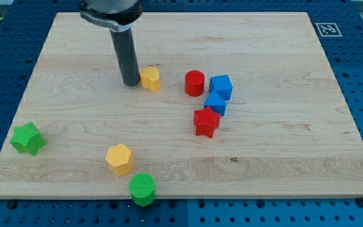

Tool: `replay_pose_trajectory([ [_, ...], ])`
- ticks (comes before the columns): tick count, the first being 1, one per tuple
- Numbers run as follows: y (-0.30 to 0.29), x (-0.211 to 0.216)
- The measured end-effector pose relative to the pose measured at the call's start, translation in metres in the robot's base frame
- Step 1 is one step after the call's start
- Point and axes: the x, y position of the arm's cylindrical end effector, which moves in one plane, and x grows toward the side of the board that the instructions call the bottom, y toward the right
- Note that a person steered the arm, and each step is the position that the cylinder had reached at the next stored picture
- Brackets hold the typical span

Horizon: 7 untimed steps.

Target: Push the yellow heart towards the red circle

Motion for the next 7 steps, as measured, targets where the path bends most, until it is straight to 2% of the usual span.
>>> replay_pose_trajectory([
  [5,0.027,0.006],
  [7,-0.032,0.006],
])
